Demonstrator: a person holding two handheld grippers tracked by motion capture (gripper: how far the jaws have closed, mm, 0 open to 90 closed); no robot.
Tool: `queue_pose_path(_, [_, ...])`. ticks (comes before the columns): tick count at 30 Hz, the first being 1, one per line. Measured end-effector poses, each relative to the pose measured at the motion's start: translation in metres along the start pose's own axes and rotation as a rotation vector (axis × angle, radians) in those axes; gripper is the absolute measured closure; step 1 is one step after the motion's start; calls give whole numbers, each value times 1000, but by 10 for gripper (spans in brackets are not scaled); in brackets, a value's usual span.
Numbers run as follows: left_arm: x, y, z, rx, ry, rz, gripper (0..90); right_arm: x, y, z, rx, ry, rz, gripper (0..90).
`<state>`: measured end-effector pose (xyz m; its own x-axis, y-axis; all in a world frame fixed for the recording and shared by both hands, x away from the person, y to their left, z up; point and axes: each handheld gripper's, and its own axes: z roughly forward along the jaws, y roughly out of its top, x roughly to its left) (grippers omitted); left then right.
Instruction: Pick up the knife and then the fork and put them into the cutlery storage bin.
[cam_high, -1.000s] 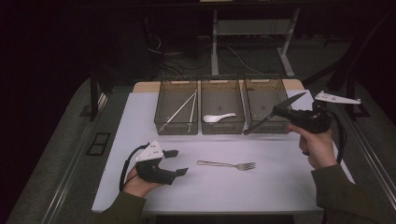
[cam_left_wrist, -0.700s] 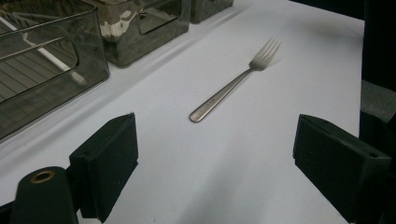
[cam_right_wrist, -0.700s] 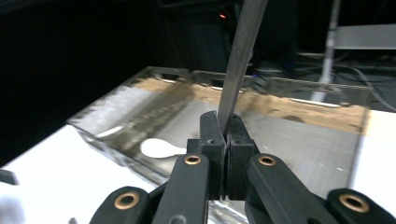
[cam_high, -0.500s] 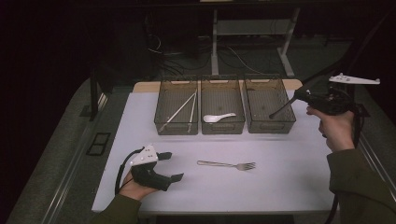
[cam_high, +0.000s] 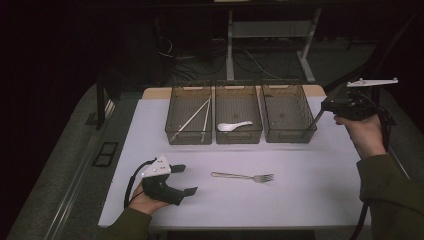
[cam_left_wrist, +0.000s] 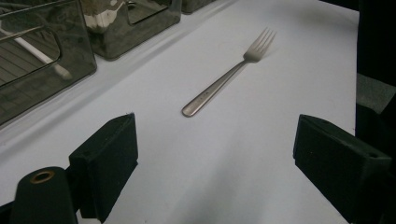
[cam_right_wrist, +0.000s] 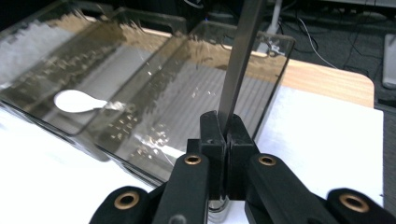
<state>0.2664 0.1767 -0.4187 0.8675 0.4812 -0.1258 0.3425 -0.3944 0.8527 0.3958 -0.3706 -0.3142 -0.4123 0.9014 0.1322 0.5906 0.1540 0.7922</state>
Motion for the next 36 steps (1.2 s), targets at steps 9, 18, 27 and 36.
queue_pose_path(9, [0,-1,1,4,-7,4,131,-1,5,25,89,-7,-11,885])
queue_pose_path(18, [0,0,1,7,-10,12,131,5,15,49,78,-9,-31,885])
queue_pose_path(27, [0,2,1,0,-14,14,133,11,24,84,57,-8,-40,883])
queue_pose_path(36, [0,2,3,4,-26,17,133,16,30,118,101,-10,-52,883])
